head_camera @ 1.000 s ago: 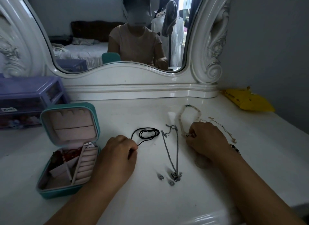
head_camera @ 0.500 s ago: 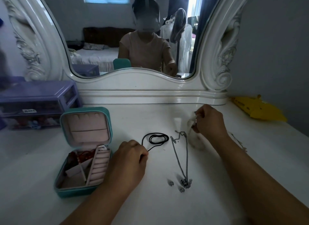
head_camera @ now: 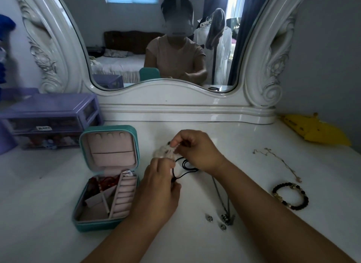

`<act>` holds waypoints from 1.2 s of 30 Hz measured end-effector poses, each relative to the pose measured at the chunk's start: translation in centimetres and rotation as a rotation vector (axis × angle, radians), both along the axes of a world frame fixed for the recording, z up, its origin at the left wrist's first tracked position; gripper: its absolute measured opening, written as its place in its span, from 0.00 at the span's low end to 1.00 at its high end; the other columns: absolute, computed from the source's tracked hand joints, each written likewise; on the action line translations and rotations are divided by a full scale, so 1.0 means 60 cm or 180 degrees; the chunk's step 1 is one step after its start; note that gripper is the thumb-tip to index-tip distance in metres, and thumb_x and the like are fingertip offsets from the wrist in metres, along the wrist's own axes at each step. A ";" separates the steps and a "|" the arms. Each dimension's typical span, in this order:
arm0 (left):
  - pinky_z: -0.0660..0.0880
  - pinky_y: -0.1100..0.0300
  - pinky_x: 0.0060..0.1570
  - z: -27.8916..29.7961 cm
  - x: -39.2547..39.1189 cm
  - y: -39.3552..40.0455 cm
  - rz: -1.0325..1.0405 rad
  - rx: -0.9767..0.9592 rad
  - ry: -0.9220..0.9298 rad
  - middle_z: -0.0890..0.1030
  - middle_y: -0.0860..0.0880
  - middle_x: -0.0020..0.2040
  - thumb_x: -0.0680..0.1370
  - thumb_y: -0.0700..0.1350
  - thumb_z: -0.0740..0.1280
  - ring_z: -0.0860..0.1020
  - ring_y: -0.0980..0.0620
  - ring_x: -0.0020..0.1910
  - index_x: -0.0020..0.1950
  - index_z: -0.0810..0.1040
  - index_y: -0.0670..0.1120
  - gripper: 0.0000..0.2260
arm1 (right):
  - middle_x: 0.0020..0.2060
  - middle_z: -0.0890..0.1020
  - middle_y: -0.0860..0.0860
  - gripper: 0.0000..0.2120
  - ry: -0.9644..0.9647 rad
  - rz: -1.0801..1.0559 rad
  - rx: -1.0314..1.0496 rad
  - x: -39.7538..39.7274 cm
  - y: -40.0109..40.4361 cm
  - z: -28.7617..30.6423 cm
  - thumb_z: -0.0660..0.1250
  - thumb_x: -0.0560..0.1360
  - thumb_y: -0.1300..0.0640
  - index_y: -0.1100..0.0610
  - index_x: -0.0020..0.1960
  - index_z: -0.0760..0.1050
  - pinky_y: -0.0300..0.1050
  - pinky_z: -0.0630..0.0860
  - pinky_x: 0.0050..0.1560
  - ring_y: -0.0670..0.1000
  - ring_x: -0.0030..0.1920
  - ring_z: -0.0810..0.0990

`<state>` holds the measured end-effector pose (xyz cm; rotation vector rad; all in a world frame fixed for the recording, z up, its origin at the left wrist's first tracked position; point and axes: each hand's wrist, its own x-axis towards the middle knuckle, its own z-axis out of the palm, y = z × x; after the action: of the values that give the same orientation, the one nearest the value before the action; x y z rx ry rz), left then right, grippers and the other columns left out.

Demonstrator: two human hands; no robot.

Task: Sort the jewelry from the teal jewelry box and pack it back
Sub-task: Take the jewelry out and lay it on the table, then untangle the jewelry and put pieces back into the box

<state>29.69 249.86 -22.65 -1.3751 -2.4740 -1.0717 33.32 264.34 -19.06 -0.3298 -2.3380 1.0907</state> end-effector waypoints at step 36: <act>0.67 0.54 0.60 -0.011 -0.007 0.008 -0.0108 -0.0340 0.0287 0.73 0.50 0.65 0.76 0.46 0.62 0.69 0.47 0.64 0.63 0.72 0.51 0.15 | 0.29 0.69 0.51 0.16 -0.2511 -0.2407 0.0722 0.241 0.191 0.001 0.65 0.73 0.53 0.58 0.31 0.64 0.41 0.60 0.27 0.47 0.29 0.68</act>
<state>29.26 250.31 -23.31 -1.4655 -2.4841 -0.8745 47.75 275.79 -18.98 -1.6252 -2.5251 0.3269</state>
